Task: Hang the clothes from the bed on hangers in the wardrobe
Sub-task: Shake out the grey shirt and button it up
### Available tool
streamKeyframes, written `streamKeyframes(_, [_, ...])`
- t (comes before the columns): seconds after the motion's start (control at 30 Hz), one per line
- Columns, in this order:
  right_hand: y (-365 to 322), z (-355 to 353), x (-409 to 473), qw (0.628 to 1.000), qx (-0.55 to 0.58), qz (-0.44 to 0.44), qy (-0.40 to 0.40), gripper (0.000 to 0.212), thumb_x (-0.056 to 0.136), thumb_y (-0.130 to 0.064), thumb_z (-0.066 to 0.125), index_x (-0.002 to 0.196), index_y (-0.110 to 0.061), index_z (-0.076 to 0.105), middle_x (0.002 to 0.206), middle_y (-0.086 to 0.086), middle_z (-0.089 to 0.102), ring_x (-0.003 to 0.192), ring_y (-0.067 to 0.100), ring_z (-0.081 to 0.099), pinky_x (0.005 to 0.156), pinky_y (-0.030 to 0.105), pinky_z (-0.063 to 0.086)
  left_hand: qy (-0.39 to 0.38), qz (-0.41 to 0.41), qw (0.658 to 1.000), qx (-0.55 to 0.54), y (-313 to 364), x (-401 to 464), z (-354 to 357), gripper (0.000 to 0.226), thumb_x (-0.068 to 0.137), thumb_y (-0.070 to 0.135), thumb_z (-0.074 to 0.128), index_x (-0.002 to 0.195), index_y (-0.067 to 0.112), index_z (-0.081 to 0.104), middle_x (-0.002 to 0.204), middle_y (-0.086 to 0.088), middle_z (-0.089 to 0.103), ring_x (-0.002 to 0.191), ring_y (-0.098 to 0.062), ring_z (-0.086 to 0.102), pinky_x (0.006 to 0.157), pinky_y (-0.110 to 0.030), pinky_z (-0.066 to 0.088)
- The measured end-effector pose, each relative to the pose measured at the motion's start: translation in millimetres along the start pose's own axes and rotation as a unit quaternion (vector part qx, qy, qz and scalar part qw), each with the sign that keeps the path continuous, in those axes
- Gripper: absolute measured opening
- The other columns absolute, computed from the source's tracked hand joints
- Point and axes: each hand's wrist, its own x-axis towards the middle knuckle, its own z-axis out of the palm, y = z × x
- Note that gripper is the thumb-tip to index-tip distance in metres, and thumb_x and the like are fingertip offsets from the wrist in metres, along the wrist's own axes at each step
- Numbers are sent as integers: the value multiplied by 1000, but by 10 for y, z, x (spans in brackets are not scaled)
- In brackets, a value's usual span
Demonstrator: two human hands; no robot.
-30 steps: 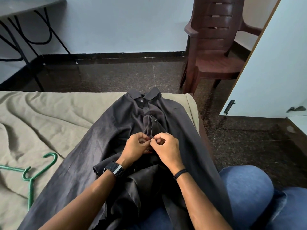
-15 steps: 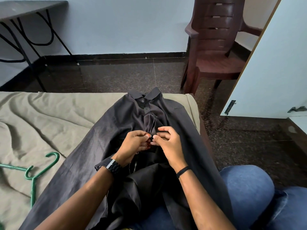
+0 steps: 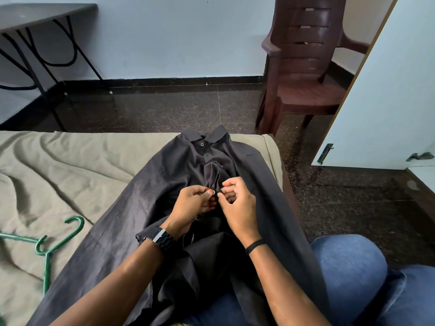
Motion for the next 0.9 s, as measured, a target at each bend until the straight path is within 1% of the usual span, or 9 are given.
streamKeyframes(0.17, [-37,12,-39,998,-27,-55,35,26,80,2,68,100,-9,57,85,-2,62,69,1,58,66,6,45,7,18,1000,-1,39,19,54,19,96,4,54,79,4,64,75,-9,67,74,-16,66,69,-22,57])
streamKeyframes(0.33, [-61,-12,-48,998,-13,-66,19,25,80,2,69,100,-8,57,85,-2,62,71,2,59,68,7,45,-10,7,1000,23,30,26,72,21,96,4,53,78,5,65,71,-7,68,59,-9,65,52,-15,49])
streamKeyframes(0.43, [-47,-26,-42,998,0,-57,10,26,80,1,70,100,-9,56,85,-2,64,73,3,61,68,7,46,-17,-1,1000,25,26,55,57,21,96,4,53,78,4,65,74,-9,68,62,-11,66,62,-22,53])
streamKeyframes(0.5, [-43,-27,-36,999,13,-53,6,28,79,0,71,99,-13,55,84,-2,65,73,2,62,68,8,47,-16,-6,999,30,28,65,51,21,96,5,54,78,5,65,73,-8,68,63,-12,66,68,-28,51])
streamKeyframes(0.6, [-39,-19,-32,998,40,-48,-6,31,81,-2,70,100,-19,53,83,-5,68,75,1,66,68,13,52,-2,-11,1000,13,34,50,44,23,97,6,52,77,5,64,66,-4,67,58,-11,65,60,-24,50])
streamKeyframes(0.67, [-30,-17,-28,997,66,-30,-15,30,84,-2,67,103,-21,52,84,-3,70,77,6,69,69,24,58,10,-11,1000,6,22,40,34,27,98,7,50,75,6,63,62,-7,60,53,-15,56,48,-24,37])
streamKeyframes(0.73, [-20,-10,-22,997,74,-12,-26,34,83,1,67,104,-22,52,85,-3,70,77,8,69,68,30,59,17,-9,1000,17,1,33,29,25,98,10,51,77,6,63,72,-14,52,57,-17,42,49,-24,23])
streamKeyframes(0.83, [-16,-3,-12,998,62,-13,-21,42,78,3,72,103,-24,51,84,-7,67,75,4,66,68,20,55,12,-4,1000,15,-21,18,61,24,99,10,48,78,5,60,62,-5,40,43,-8,27,44,-23,16])
streamKeyframes(0.9, [-8,-7,-5,998,57,-19,-10,43,76,4,73,101,-23,51,82,-8,66,73,2,64,67,13,51,5,-1,1000,-2,-20,13,89,25,100,12,47,77,5,55,61,-1,31,44,-7,23,44,-24,12])
